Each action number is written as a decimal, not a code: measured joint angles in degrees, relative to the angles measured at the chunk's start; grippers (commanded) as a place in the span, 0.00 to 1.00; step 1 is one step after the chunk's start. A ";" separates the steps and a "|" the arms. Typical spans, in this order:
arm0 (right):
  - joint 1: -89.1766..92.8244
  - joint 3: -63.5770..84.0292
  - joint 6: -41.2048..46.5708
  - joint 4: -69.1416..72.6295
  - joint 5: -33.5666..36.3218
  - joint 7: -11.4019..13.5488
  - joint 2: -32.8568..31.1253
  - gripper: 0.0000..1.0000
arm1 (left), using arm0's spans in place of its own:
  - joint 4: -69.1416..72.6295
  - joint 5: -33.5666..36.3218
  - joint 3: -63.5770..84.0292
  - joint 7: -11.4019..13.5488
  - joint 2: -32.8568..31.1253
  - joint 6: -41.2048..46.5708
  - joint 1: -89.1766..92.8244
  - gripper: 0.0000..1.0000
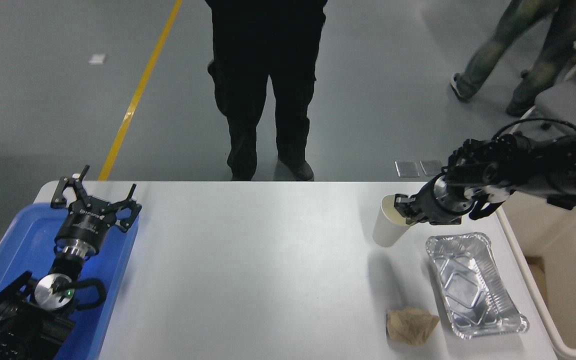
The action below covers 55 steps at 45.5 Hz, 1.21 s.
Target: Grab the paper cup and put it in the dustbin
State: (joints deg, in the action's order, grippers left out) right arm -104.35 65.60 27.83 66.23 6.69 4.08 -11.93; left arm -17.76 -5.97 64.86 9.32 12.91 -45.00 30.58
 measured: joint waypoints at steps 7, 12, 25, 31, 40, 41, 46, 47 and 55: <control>-8.12 0.42 7.35 4.48 -0.28 -0.02 -1.51 0.00 | 0.01 0.02 -0.02 0.00 0.01 0.00 0.00 0.99; -14.30 0.98 11.13 8.18 -0.38 -0.04 -2.12 0.00 | 0.01 0.03 -0.04 0.00 0.01 0.00 0.00 0.99; -28.03 1.32 15.68 15.65 -0.44 -0.11 -4.69 0.00 | -0.01 0.01 -0.02 0.00 0.01 0.00 0.01 0.99; -32.14 1.30 16.35 17.12 -0.45 -0.12 -6.37 0.00 | 0.00 0.00 0.00 0.00 0.01 0.00 0.00 0.99; -36.64 1.62 16.87 18.18 -0.32 -0.12 -8.64 0.00 | 0.01 -0.01 0.00 0.00 0.01 0.00 -0.01 0.99; -36.99 1.66 16.91 18.25 -0.29 -0.12 -8.79 0.00 | 0.01 -0.01 0.00 0.00 0.01 0.00 -0.01 0.99; -38.42 1.94 17.02 18.34 -0.06 -0.12 -9.47 0.00 | 0.01 -0.01 0.00 0.00 0.01 0.00 -0.02 0.99; -38.56 2.00 17.02 18.32 -0.04 -0.12 -9.57 0.00 | 0.01 -0.01 0.00 0.00 0.01 0.00 -0.01 0.99; -37.74 3.75 14.31 17.70 0.11 0.16 -10.07 0.00 | 0.00 -0.01 0.00 0.00 0.01 0.00 -0.06 0.99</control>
State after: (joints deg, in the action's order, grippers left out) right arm -142.10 69.35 42.13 83.93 6.79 4.24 -22.00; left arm -17.76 -5.98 64.86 9.32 12.92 -45.00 30.53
